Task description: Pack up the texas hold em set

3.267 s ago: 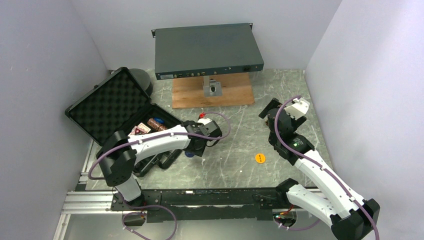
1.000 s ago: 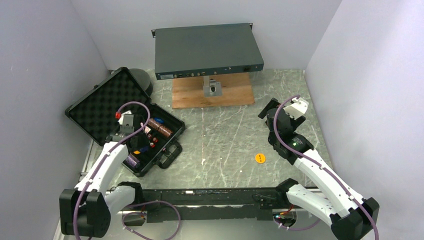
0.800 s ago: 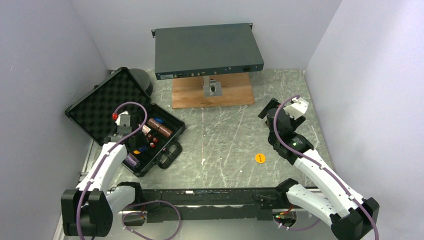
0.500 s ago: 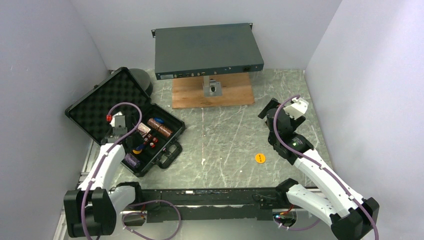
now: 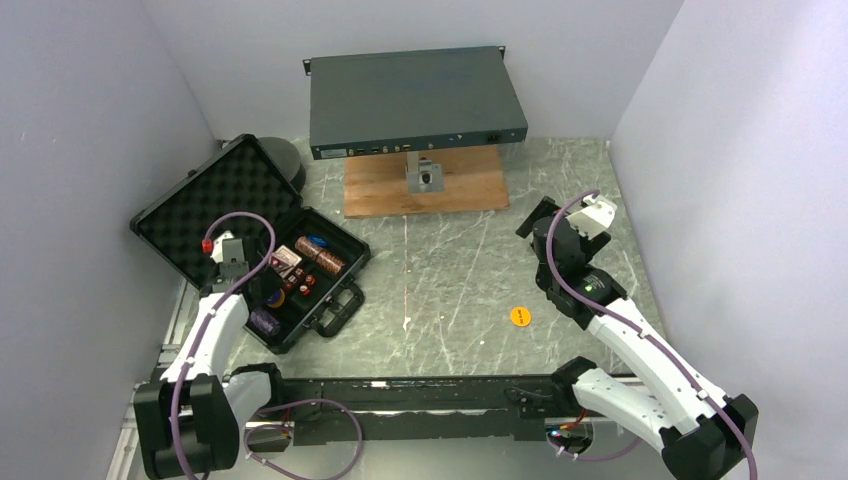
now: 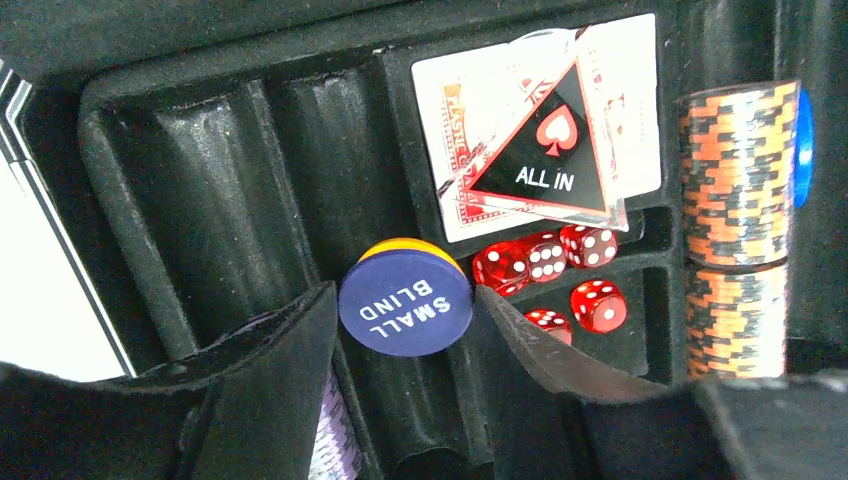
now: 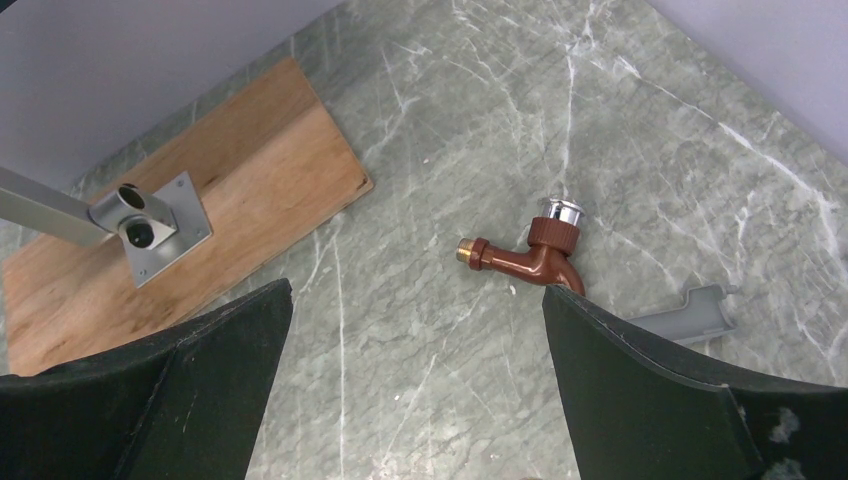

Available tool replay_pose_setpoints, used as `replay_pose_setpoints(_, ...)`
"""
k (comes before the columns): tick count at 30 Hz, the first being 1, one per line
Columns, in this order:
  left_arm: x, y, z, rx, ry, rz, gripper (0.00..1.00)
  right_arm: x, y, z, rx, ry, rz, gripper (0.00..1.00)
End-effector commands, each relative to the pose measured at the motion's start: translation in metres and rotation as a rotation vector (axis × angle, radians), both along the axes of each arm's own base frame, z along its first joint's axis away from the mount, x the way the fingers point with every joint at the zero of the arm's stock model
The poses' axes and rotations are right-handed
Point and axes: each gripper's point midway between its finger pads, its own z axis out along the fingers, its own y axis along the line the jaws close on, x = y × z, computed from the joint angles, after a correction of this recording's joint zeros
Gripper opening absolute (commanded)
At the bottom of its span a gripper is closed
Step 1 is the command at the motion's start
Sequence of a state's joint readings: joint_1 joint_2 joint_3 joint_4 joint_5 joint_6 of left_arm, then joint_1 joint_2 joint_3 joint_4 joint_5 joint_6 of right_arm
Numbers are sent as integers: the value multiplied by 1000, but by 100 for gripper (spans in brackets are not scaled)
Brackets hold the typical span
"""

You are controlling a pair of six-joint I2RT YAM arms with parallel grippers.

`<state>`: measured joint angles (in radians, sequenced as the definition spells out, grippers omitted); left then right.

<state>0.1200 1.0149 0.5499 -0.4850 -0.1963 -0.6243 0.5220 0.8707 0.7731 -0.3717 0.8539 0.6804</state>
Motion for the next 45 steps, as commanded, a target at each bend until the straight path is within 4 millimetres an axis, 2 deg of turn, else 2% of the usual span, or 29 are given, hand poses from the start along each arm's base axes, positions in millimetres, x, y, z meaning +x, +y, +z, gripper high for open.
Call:
replay_pose_setpoints(1,12,2,9,-19,-86,27,69,4,1,5,10,-27,0,100)
replay_pose_setpoints(4,11,5,13,-11,-109,44,85,4,2,4,8,-24,1,100)
replay_pose_setpoints(7,9,7,19,-1,-130,55,91,5,2,3,5,-21,2,100)
replay_pose_setpoints(13,9,3,46,-4,-214,34,93,6,2,2,2,-16,3,100)
replay_pose_setpoints(18,11,-18,82,-43,-329,-100,95,7,5,0,-5,-1,11,100)
replay_pose_setpoints(22,-3,-30,110,-52,-374,-178,94,9,9,-4,-5,16,31,100)
replay_pose_setpoints(23,-6,-34,124,-45,-417,-205,94,10,12,-5,-3,21,43,100)
replay_pose_setpoints(26,-14,-45,150,-27,-492,-296,95,13,19,-10,1,49,77,100)
replay_pose_setpoints(32,-35,-58,182,40,-547,-446,95,16,40,-20,4,129,188,100)
replay_pose_setpoints(38,-42,-56,197,126,-645,-479,99,9,41,-33,-10,206,207,100)
replay_pose_setpoints(45,-38,-61,194,114,-641,-513,99,-5,46,-55,-5,320,253,100)
